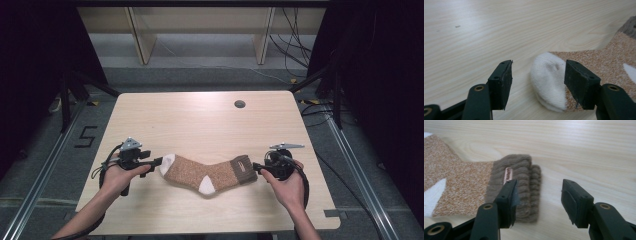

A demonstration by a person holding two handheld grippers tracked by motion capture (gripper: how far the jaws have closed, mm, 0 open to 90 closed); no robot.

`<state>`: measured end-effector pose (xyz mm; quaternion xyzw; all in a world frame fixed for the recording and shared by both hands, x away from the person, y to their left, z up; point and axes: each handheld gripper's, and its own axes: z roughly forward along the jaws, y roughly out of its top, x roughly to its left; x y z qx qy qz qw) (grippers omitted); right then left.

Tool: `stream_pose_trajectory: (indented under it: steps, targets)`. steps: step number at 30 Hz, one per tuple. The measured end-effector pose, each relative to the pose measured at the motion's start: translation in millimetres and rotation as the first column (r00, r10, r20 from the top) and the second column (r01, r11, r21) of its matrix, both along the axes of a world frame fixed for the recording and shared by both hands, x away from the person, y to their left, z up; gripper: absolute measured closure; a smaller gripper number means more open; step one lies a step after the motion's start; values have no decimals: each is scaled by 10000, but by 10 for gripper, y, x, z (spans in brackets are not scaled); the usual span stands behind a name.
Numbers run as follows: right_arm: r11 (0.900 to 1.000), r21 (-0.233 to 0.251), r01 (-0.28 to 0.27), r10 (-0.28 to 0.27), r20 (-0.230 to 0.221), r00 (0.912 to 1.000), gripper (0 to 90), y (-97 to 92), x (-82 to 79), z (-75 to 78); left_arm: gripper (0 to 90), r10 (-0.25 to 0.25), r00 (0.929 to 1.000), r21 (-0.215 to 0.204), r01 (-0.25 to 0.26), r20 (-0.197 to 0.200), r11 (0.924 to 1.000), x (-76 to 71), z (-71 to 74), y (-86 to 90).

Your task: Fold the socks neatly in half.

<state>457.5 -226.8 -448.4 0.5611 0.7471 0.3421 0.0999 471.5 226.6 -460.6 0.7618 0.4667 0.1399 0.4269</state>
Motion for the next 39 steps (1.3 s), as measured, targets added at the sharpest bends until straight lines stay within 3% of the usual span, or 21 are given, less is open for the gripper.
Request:
stream_pose_trajectory:
  steps: [2,3,4,7,8,11,12,13,14,15,22,24,25,27,29,30,32,34,38,39]
  targets:
    - [9998,-66,-183,183,21,9998,481,36,20,-29,460,-250,9990,-499,232,-361,9985,48,-43,-22]
    - [9993,-256,-264,262,-91,9996,484,49,25,-36,477,-324,9979,-507,296,-557,9983,72,-58,-16]
    - [9994,-203,-266,262,-191,9995,487,63,36,-51,483,-149,9973,-649,103,-714,9978,104,-93,-37]
    - [9999,-55,-119,118,-147,9998,492,135,41,-107,483,64,9954,-264,-89,-959,9996,150,-169,-62]
    - [9996,-160,-221,213,-462,9987,493,144,35,-98,471,110,9944,-188,-131,-1047,9997,160,-183,-65]
    - [9997,-175,-145,135,-523,9985,496,185,39,-110,449,227,9932,173,-209,-1146,9996,204,-233,-65]
    - [10000,-29,-25,23,-658,9978,498,208,35,-109,448,226,9930,193,-205,-1161,9996,213,-245,-71]
    - [9995,-159,-260,253,-451,9987,501,194,57,-123,448,215,9926,166,-197,-1191,9997,216,-258,-78]
    - [9999,-102,-99,92,-659,9978,503,221,51,-115,447,152,9917,177,-131,-1276,9998,219,-269,-85]
    - [9992,-271,-300,284,-583,9979,505,212,64,-116,445,66,9909,204,-39,-1342,9998,222,-283,-93]
    - [9985,-367,-398,378,-531,9979,537,243,99,-131,485,-119,9830,-160,92,-1832,9998,261,-335,-99]
    - [9984,-403,-389,367,-539,9979,544,233,114,-143,511,-182,9822,-201,147,-1870,9997,256,-336,-103]
    - [9994,-310,-178,153,-776,9969,558,248,105,-132,528,-257,9817,-198,224,-1886,9996,254,-338,-101]
    - [9984,-373,-420,400,-524,9978,590,232,117,-150,556,-194,9804,-188,160,-1961,9997,243,-343,-109]
    - [9975,-524,-469,433,-682,9967,608,236,118,-150,603,-295,9766,-466,200,-2129,9987,244,-351,-107]
    - [9973,-544,-494,469,-477,9978,611,235,121,-173,616,-338,9756,-464,243,-2171,9986,244,-350,-106]
    - [9962,-610,-614,572,-678,9961,612,238,125,-172,643,-357,9766,-380,283,-2123,9989,240,-348,-116]
    - [9937,-860,-714,676,-472,9966,622,248,126,-193,675,-439,9764,-383,366,-2114,9986,242,-349,-128]
    - [9933,-859,-778,727,-614,9955,646,261,131,-208,743,-559,9795,-119,547,-1937,9984,238,-336,-138]
    - [9937,-824,-756,720,-458,9964,650,262,141,-229,753,-545,9792,-117,532,-1954,9985,235,-332,-137]
